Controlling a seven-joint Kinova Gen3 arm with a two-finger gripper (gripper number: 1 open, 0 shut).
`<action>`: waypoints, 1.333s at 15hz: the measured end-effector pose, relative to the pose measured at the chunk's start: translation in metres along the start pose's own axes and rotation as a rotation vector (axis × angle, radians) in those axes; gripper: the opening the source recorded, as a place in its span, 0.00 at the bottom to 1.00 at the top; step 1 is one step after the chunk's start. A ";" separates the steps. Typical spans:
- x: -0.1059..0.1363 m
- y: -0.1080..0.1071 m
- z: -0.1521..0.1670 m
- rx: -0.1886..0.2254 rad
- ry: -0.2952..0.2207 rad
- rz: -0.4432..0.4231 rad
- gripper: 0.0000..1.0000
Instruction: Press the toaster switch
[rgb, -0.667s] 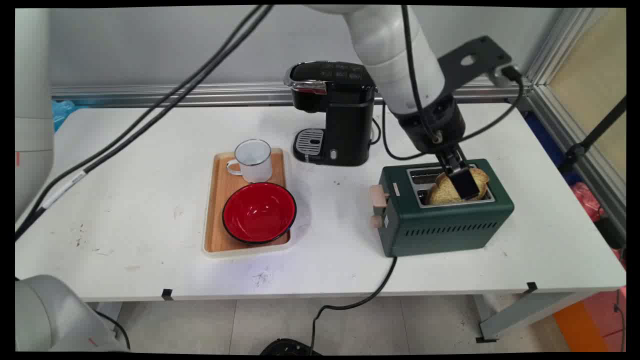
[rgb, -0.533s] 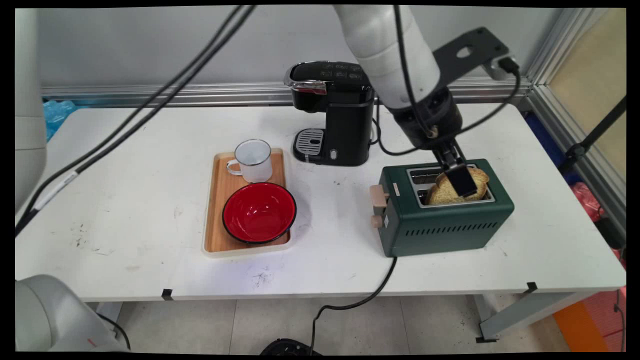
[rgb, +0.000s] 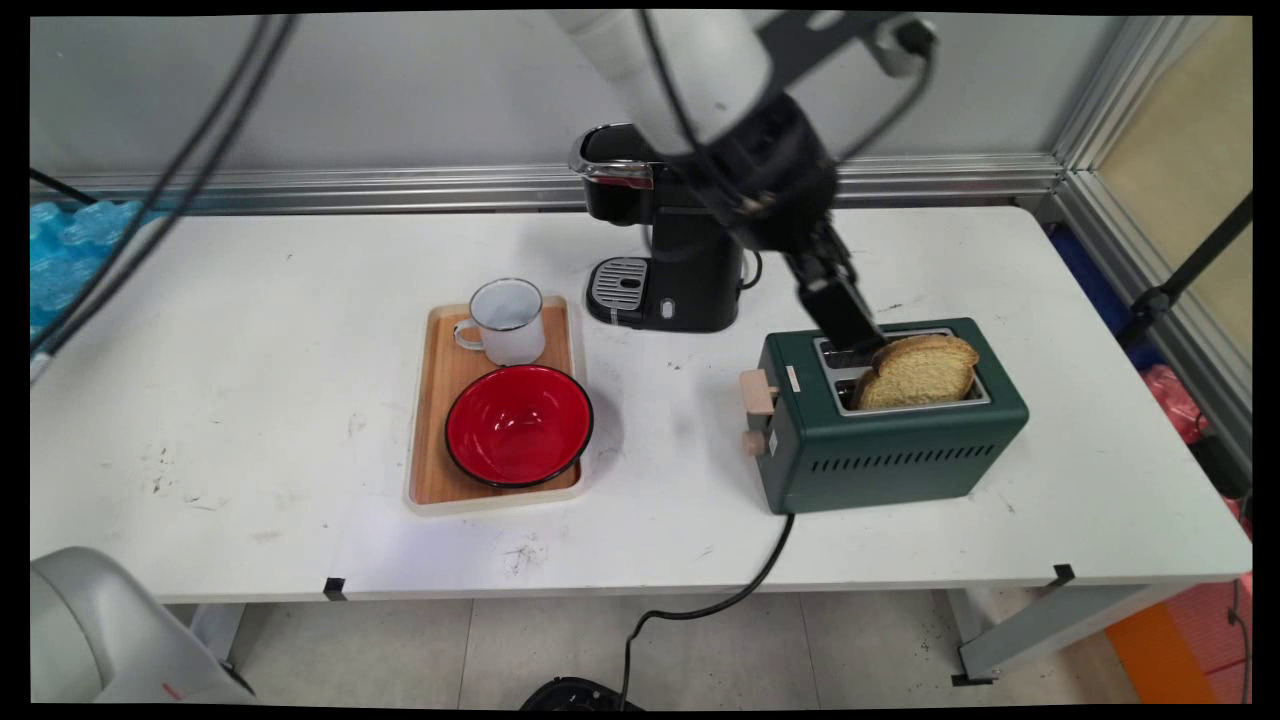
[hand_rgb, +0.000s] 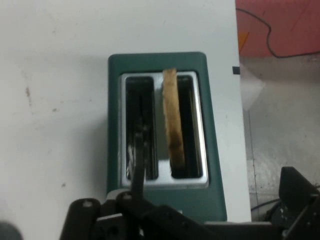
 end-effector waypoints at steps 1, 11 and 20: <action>-0.006 0.000 -0.009 0.005 0.001 0.000 1.00; -0.075 0.000 -0.081 0.052 -0.015 -0.004 1.00; -0.097 -0.008 -0.041 0.093 0.012 -0.019 1.00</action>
